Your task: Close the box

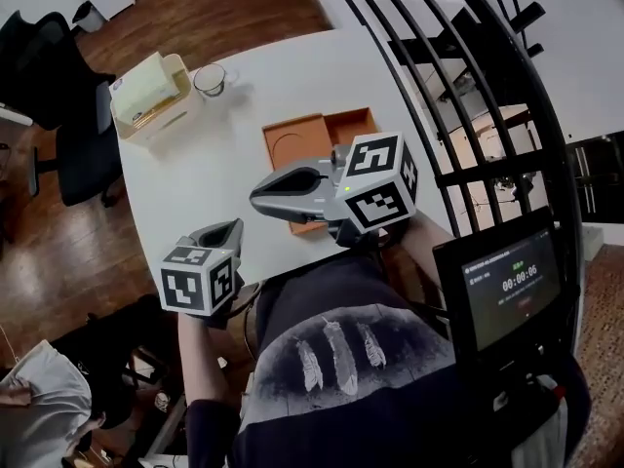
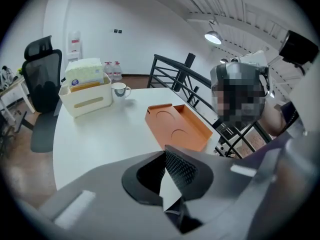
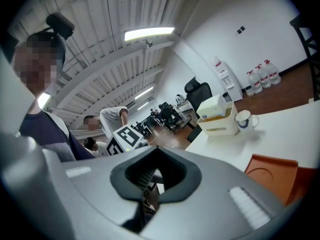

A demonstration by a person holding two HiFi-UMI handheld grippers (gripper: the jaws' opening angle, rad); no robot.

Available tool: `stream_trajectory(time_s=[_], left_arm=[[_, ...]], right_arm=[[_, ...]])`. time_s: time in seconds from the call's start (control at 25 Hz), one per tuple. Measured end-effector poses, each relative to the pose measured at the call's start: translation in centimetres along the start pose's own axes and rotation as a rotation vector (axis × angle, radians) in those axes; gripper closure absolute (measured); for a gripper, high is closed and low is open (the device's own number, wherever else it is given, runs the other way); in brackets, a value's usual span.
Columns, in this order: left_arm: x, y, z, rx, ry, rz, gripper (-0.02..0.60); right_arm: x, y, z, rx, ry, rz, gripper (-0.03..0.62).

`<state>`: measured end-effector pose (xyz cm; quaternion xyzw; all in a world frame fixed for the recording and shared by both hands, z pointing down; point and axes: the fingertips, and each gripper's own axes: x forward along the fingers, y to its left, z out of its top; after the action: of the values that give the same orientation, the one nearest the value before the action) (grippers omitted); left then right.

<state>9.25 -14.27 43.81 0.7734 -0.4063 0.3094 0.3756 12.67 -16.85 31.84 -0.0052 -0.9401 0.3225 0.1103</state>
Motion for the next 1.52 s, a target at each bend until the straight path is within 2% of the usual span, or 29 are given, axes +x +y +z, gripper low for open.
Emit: stream_trajectory(time_s=[0.2, 0.4, 0.48, 0.6, 0.76, 0.88, 0.96, 1.08, 1.16, 1.36, 1.52], left_arm=[[2.4, -1.5, 1.7, 0.016, 0.009, 0.114, 0.566], [5.1, -0.7, 1.4, 0.069, 0.103, 0.306, 0.566], [6.6, 0.0, 1.0, 0.071, 0.130, 0.332, 0.566], [9.2, 0.8, 0.0, 0.083, 0.171, 0.325, 0.566], [11.3, 2.4, -1.1, 0.114, 0.219, 0.347, 0.566], [13.2, 3.1, -1.7, 0.141, 0.249, 0.315, 0.566], [14.4, 3.2, -1.9, 0.169, 0.273, 0.289, 0.566], [15.4, 3.4, -1.9, 0.202, 0.312, 0.262, 0.566], [16.0, 3.6, -2.1, 0.209, 0.330, 0.248, 0.566], [16.8, 3.8, -2.7, 0.189, 0.351, 0.221, 0.566], [17.3, 3.8, -3.3, 0.184, 0.367, 0.208, 0.566]], right_arm=[[-4.7, -1.2, 0.3, 0.011, -0.016, 0.048, 0.589], [-10.6, -3.5, -0.5, -0.006, 0.031, 0.087, 0.589], [-13.0, -5.2, -1.0, -0.002, 0.056, 0.069, 0.589], [-16.6, -8.6, -2.8, -0.002, 0.098, -0.024, 0.589], [-20.7, -15.2, -5.8, -0.068, 0.219, -0.275, 0.589], [-23.4, -19.3, -9.5, -0.172, 0.392, -0.444, 0.589], [-24.6, -21.4, -12.1, -0.256, 0.540, -0.505, 0.589], [-25.7, -23.2, -16.5, -0.348, 0.767, -0.511, 0.589], [-26.3, -24.2, -19.0, -0.365, 0.869, -0.496, 0.589], [-26.8, -25.5, -23.1, -0.321, 0.972, -0.460, 0.589], [-27.1, -26.2, -24.9, -0.355, 1.051, -0.446, 0.589]])
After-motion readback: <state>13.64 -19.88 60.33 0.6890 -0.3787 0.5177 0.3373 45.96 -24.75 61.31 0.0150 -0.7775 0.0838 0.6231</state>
